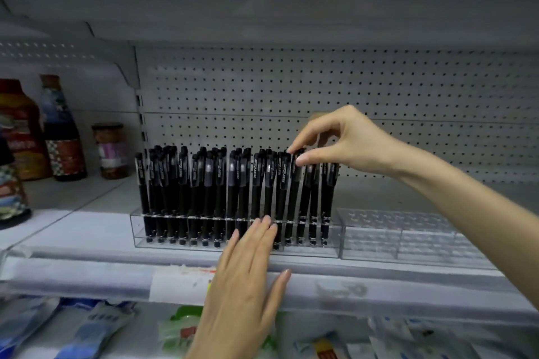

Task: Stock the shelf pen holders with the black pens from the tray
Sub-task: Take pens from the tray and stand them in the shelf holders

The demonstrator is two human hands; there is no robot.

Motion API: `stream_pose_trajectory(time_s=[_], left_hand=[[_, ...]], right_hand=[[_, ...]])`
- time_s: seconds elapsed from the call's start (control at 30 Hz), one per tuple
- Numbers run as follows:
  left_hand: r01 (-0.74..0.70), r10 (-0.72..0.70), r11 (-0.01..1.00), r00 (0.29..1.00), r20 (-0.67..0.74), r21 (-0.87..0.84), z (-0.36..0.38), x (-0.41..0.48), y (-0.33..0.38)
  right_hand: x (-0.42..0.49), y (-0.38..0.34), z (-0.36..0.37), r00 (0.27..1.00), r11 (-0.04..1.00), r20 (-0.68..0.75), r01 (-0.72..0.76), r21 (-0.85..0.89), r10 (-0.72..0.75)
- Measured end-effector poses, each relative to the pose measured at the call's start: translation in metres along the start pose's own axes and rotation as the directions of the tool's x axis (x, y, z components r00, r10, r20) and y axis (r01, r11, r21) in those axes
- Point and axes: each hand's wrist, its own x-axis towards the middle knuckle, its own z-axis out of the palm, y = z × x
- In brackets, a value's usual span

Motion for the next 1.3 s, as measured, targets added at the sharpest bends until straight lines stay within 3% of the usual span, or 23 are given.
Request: stream_pose_trajectory(time_s=[0.27,0.53,1.0,1.17,1.3], left_hand=[[-0.025,0.025,1.000,0.999,-0.029,-0.002,0.002,0.002,-0.002],[0.012,-0.012,1.000,1.000,0.015,-0.024,-0.003,-0.002,0.001],[0.105,-0.098,0.983,0.994,0.052,-0.149,-0.039,-0.054,0.032],[0.236,-0.195,0.951,0.959,0.206,-0.198,-0.023,-0.156,0.048],[0.493,-0.424,0.848,0.852,0.308,-0.196,-0.013,-0.240,0.045]], right_hand=[[0.008,0.002,-0.001,0.998,0.994,0.056,-0.034,-0.103,0.040],[-0.012,-0.001,-0.005,0.993,0.990,-0.101,0.049,-0.130,-0.062],[-0.103,-0.025,0.059,0.989,0.982,-0.032,0.139,-0.131,-0.144],[-0.183,-0.011,0.144,0.987,0.999,0.155,-0.031,-0.011,0.032],[-0.256,0.001,0.221,0.902,0.961,0.364,-0.269,0.057,0.231]])
